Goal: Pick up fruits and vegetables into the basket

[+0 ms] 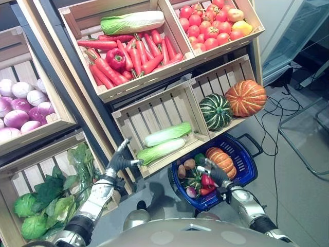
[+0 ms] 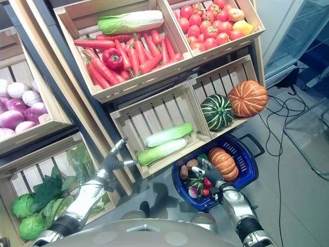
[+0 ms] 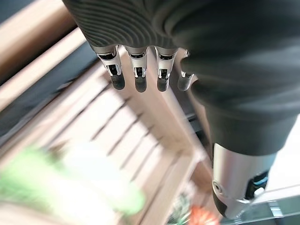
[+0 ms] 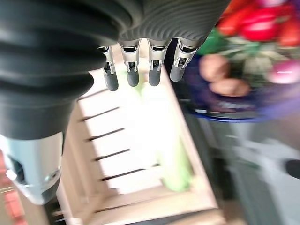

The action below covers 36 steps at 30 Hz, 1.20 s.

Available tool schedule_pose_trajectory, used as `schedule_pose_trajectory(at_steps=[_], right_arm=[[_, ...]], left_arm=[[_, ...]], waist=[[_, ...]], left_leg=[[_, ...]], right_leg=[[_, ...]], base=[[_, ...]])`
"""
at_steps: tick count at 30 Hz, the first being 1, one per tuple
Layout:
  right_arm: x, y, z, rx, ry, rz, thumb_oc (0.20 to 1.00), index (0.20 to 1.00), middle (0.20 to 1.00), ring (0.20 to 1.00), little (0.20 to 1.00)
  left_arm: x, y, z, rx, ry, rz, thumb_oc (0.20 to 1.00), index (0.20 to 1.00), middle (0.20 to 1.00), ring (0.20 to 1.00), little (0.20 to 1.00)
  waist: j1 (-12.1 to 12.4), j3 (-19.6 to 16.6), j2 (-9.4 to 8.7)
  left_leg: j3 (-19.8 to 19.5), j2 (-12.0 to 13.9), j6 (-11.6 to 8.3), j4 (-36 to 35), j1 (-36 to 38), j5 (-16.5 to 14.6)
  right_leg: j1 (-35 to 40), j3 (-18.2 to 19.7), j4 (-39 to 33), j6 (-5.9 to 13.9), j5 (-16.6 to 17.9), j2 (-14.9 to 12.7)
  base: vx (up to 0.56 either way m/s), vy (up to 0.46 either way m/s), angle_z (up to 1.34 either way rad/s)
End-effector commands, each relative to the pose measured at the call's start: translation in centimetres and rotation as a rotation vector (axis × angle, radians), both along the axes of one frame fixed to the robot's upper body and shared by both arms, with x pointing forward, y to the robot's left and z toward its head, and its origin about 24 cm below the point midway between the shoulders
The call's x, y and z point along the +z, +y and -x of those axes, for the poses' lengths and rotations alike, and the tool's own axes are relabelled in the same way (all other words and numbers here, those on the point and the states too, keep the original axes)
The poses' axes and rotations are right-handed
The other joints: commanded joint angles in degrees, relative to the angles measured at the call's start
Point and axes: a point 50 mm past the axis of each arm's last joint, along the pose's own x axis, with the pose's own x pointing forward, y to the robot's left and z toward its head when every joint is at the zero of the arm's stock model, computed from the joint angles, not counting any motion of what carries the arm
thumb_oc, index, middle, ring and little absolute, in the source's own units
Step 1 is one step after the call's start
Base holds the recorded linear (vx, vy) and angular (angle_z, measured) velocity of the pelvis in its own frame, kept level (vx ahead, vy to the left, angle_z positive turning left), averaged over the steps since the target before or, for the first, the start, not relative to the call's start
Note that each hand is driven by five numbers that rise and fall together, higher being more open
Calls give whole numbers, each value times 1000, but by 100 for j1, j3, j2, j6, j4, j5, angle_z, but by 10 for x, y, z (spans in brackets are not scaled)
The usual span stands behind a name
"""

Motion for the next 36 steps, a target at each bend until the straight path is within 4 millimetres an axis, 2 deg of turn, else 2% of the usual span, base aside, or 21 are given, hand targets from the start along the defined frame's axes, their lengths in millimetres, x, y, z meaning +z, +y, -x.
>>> schedule_pose_trajectory(at_steps=[1,6,9,10,15,20,25,29,36], right_arm=[[34,2,-21,-89,-239,-24,1000,1000,1000,1000,1000],[53,1,-29,-196,-358,20,1000,1000,1000,1000,1000],[63,3,-39,-204,-415,50,1000,1000,1000,1000,1000],[70,5,-45,-199,-443,58,1000,1000,1000,1000,1000],[84,3,-59,-197,-488,100,1000,1000,1000,1000,1000],[98,-1,-71,-195,-523,164,1000,1000,1000,1000,1000],[107,0,-79,-128,-546,207,1000,1000,1000,1000,1000],[119,2,-89,-107,-572,220,1000,1000,1000,1000,1000],[132,2,-97,-107,-591,220,1000,1000,1000,1000,1000]], left_arm=[[47,12,-15,-8,-324,-127,1000,1000,1000,1000,1000],[63,7,-26,4,-450,-186,1000,1000,1000,1000,1000],[68,-4,-41,5,-496,-227,1000,1000,1000,1000,1000],[72,-10,-52,14,-522,-237,1000,1000,1000,1000,1000],[80,-22,-71,66,-570,-248,1000,1000,1000,1000,1000],[92,-24,-90,169,-621,-235,1000,1000,1000,1000,1000],[110,-19,-107,232,-648,-228,1000,1000,1000,1000,1000],[130,-5,-124,294,-653,-204,1000,1000,1000,1000,1000],[154,18,-143,438,-634,-118,1000,1000,1000,1000,1000]], waist=[[-91,145,-276],[-209,369,-198],[-300,572,-87],[-393,754,-25],[-571,1128,103],[-786,1514,241],[-883,1738,276],[-968,1923,238],[-1117,2133,173]], left_leg=[[183,-131,317,114,12,-392],[176,3,295,339,-265,-347],[164,85,274,440,-503,-270],[153,105,243,499,-654,-211],[147,114,164,745,-1076,-125],[145,59,123,1114,-1764,-57],[241,10,119,1365,-2215,-60],[341,46,91,1716,-2680,-87],[418,77,68,2112,-3259,-155]], right_leg=[[-95,96,406,63,-145,-125],[-506,120,979,15,-350,-177],[-873,150,1342,-30,-474,-180],[-1068,206,1491,-58,-527,-184],[-1602,366,1868,-120,-628,-201],[-2470,600,2413,-188,-700,-177],[-3110,682,2828,-220,-763,-136],[-3575,753,3113,-272,-794,-51],[-4126,857,3411,-326,-866,26]], base=[[90,-39,-1],[7,-30,-1],[-80,13,-5],[-165,51,-9],[-82,44,-8],[-60,59,-21],[-43,23,-13],[-50,-26,-9],[-15,-17,-6]])
